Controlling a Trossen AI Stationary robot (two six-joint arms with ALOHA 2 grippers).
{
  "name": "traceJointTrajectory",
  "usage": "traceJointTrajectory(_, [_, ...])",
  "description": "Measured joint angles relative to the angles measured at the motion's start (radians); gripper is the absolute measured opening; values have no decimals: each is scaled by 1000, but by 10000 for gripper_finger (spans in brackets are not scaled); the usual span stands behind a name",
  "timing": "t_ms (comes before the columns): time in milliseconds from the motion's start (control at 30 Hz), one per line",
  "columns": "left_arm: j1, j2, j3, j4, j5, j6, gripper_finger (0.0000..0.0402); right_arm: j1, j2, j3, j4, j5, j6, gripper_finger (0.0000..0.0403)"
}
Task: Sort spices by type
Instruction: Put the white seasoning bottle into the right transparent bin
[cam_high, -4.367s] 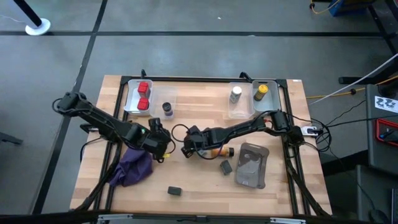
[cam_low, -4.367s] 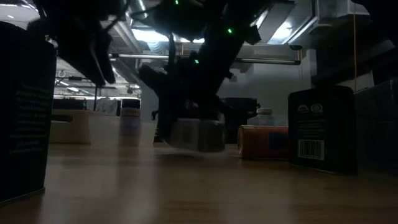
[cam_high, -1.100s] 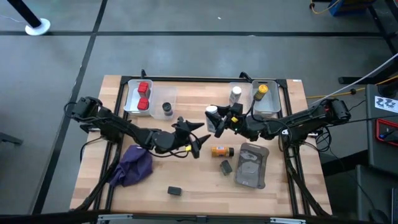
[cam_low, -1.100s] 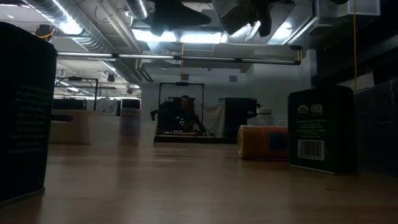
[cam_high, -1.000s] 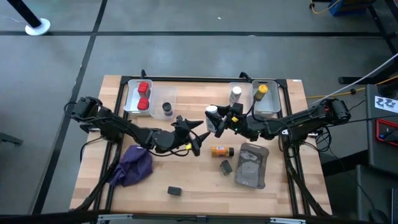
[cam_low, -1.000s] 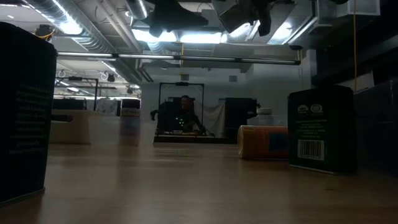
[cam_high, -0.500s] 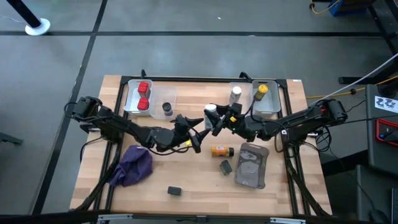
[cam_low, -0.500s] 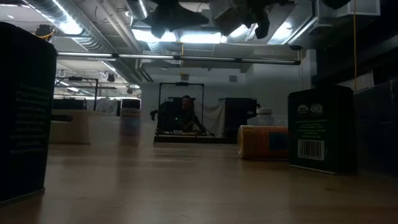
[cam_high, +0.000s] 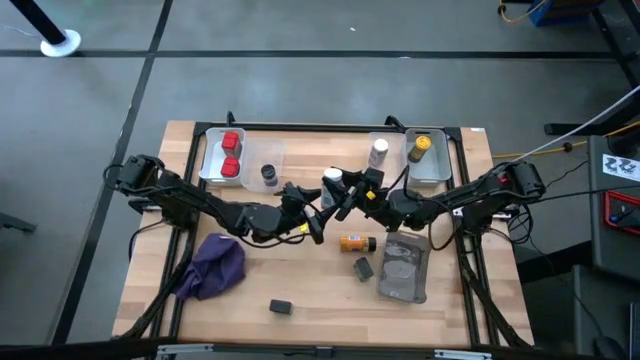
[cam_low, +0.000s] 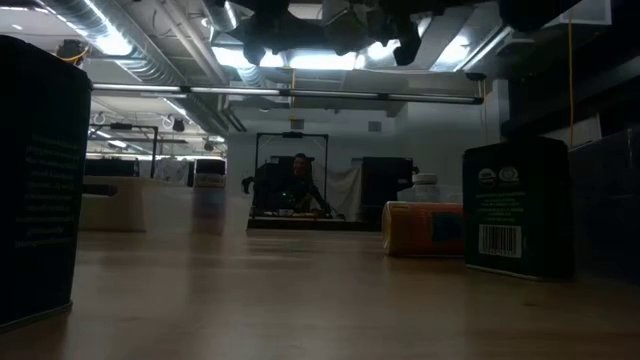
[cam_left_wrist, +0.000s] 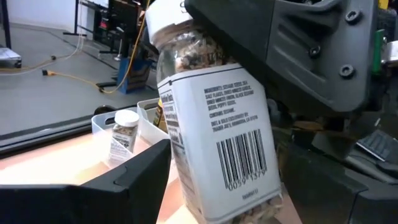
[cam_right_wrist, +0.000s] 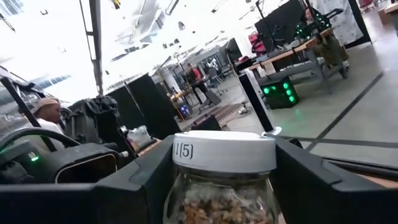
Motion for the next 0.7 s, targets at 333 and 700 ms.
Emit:
traceJointTrajectory(333, [10,0,1,-52,1,73,271,0,18,3,13,7,-29,220])
traceJointTrajectory(700, [16,-4,1,-130,-20,88,200,-1,18,2,-18,-8,-50,221])
